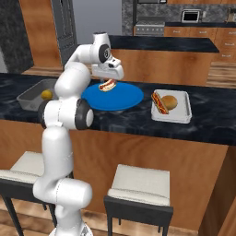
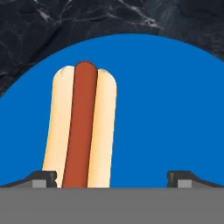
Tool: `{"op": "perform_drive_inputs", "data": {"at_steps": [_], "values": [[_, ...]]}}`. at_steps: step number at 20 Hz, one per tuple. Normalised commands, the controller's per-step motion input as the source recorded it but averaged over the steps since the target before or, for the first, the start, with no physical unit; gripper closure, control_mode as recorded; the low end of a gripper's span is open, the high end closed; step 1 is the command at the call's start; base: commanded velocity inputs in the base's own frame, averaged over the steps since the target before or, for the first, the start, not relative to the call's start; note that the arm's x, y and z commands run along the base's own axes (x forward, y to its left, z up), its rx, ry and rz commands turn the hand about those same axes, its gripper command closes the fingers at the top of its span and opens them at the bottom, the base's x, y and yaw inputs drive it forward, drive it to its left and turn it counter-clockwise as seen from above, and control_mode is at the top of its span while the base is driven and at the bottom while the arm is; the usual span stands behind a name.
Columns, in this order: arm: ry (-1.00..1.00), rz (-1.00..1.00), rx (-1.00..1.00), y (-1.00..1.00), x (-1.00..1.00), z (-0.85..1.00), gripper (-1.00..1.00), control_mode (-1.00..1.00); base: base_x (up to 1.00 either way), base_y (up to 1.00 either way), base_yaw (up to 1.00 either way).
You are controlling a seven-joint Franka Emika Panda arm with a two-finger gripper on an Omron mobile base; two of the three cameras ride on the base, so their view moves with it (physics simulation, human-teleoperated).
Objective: Place one cooked food and one vegetable from the large plate to each tupperware container.
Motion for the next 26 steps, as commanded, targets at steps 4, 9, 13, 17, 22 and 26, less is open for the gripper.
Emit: {"op": "perform_drive_inputs", "data": {"at_steps": [4,9,13,17,22,26], "values": [[0.02,0.00,0.00,0.05,0.01,-0.08,-1.00,-1.00,0.00,0.00,0.00],[0.08,0.00,0.00,0.00,0.26,-0.03,-1.00,-1.00,0.00,0.00,0.00],[0.04,0.00,0.00,0.05,0.13,-0.07,-1.00,-1.00,0.00,0.00,0.00],[0.04,0.00,0.00,0.00,0.02,-0.13,-1.00,-1.00,0.00,0.00,0.00],[0.01,0.00,0.00,0.00,-0.16,-0.08,-1.00,-1.00,0.00,0.00,0.00],[-0.11,0.00,0.00,0.00,-0.15,0.01,-1.00,-1.00,0.00,0.00,0.00]]}}
